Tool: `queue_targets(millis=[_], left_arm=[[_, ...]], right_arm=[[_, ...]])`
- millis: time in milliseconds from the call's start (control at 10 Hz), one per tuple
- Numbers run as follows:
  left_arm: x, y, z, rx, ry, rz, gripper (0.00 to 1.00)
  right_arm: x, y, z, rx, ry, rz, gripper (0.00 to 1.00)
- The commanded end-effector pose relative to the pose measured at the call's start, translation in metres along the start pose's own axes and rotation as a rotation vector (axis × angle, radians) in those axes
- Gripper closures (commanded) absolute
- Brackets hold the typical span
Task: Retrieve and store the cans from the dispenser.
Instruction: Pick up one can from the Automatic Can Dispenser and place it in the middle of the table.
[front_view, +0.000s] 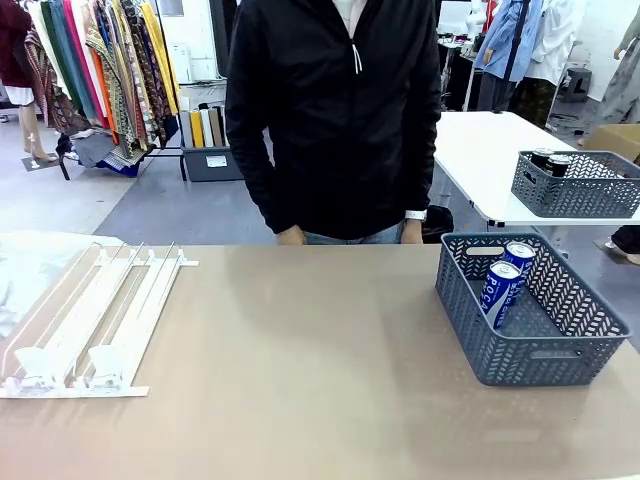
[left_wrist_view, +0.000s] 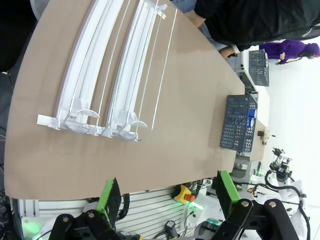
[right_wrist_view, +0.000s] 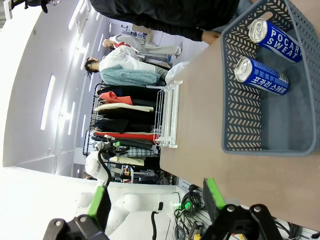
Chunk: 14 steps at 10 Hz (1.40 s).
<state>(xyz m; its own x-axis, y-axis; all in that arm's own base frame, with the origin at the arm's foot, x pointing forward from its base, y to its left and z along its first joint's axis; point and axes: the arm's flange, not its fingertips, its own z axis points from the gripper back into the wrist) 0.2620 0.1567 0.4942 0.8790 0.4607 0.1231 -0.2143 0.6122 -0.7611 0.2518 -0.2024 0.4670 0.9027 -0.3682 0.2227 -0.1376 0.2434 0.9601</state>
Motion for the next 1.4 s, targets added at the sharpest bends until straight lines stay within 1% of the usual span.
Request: queue_targets(millis=[0,1300], left_arm=[[-0.0002,0.0001,0.0003,-0.022,-0.002,-0.014,0.00],[-0.0002,0.0001,0.0003,-0.022,-0.002,-0.014,0.00]], right_arm=[[0.0015,0.0022,0.0006,0.014,-0.007,0.013,0.00],[0.0015,0.0022,0.0006,0.014,-0.007,0.013,0.00]])
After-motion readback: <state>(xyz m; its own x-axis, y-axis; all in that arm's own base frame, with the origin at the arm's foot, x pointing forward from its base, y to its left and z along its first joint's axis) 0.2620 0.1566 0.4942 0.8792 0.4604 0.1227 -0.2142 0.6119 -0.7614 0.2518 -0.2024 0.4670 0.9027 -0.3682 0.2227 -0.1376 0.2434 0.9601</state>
